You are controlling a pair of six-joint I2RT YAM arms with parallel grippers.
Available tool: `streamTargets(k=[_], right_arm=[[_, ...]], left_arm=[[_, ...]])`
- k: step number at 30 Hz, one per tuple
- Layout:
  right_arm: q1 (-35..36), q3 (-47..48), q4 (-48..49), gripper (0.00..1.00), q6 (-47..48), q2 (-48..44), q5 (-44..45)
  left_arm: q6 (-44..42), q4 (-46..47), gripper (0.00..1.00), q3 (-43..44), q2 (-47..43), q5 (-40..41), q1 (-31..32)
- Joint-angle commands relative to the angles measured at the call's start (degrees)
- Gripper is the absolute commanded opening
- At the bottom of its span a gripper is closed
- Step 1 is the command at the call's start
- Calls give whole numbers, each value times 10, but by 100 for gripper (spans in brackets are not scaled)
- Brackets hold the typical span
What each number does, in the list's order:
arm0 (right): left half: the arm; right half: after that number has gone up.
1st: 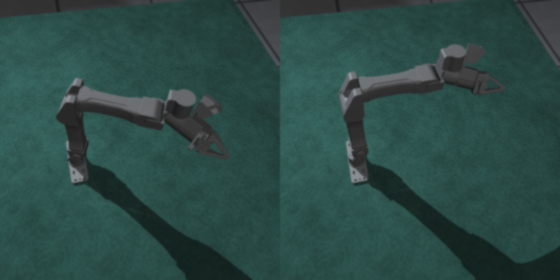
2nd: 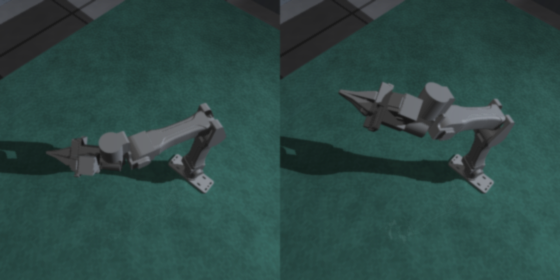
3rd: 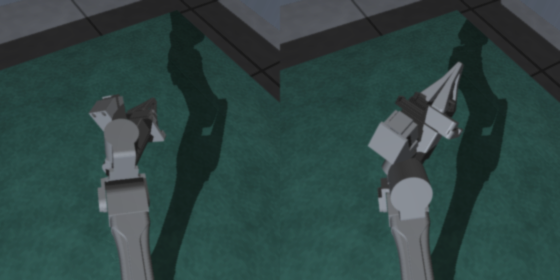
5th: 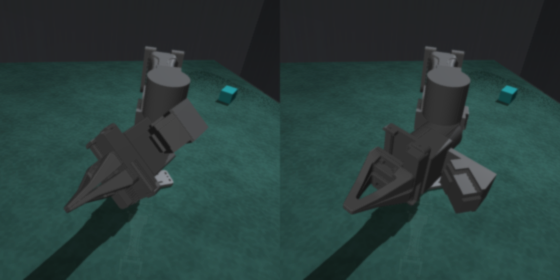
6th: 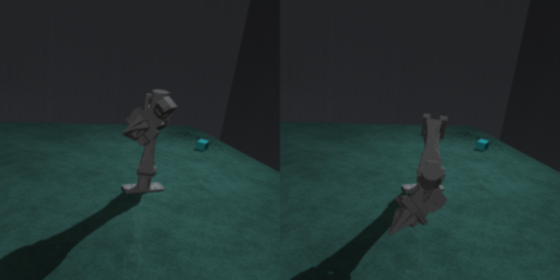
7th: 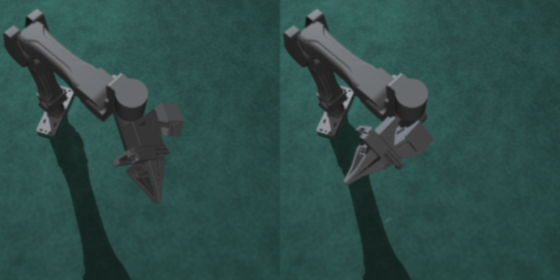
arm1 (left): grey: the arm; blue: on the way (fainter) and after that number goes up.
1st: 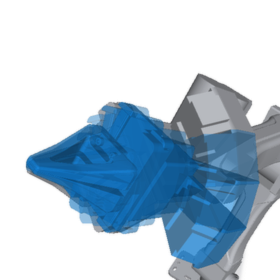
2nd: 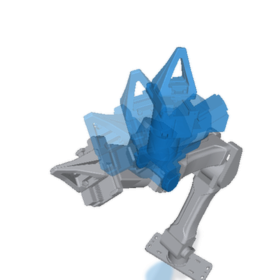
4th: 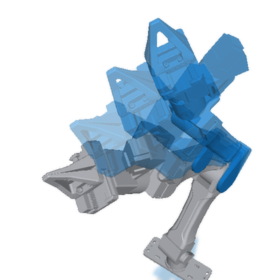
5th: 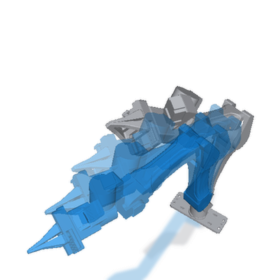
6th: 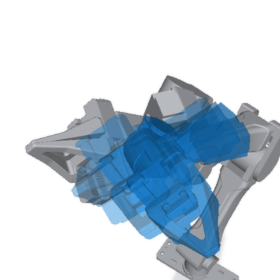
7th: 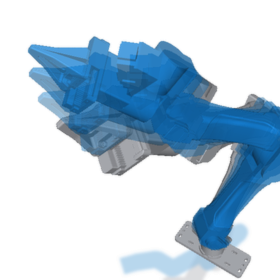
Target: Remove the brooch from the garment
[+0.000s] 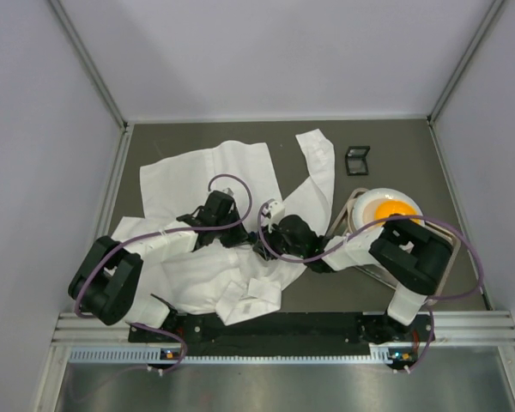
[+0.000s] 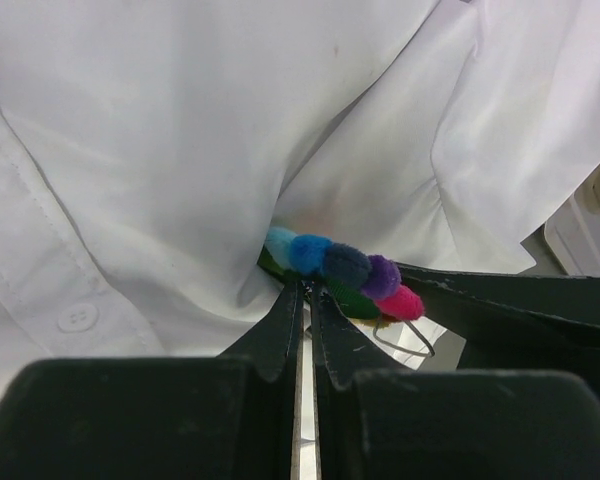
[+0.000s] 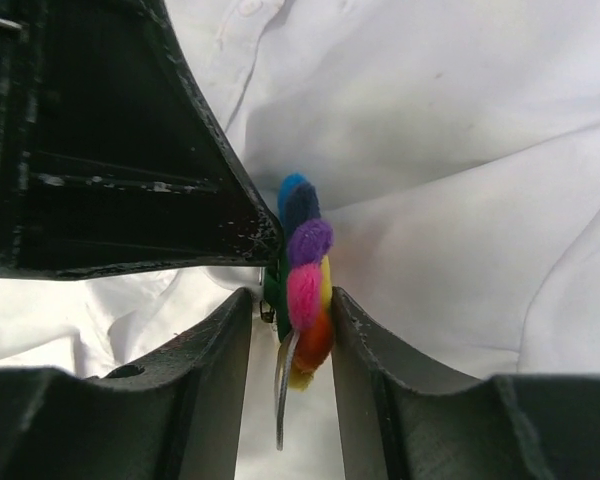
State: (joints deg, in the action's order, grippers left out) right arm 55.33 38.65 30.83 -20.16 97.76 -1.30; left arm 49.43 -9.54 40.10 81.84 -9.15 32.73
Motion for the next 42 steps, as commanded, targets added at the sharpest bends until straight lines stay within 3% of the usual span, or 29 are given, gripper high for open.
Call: streamTargets(k=[1, 6, 16, 26, 29, 38, 42], right_arm=[[6, 17, 31, 34, -4, 25, 2], [6, 20, 36, 27, -12, 29, 7], [3, 27, 50, 33, -30, 38, 9], [-5, 26, 60, 31, -42, 40, 7], [-6, 27, 61, 27, -41, 42, 11], [-6, 34, 60, 0, -47, 67, 11], [-9, 27, 70, 0, -55, 71, 3]], left_arm=[[5, 8, 0, 17, -21, -3, 2], [0, 10, 0, 13, -21, -3, 2], [-2, 8, 0, 9, -22, 3, 2], [-3, 14, 0, 0, -26, 4, 3], [-4, 13, 0, -2, -27, 4, 2], [-18, 16, 0, -8, -60, 25, 1], [-42, -15, 24, 7, -99, 65, 0]])
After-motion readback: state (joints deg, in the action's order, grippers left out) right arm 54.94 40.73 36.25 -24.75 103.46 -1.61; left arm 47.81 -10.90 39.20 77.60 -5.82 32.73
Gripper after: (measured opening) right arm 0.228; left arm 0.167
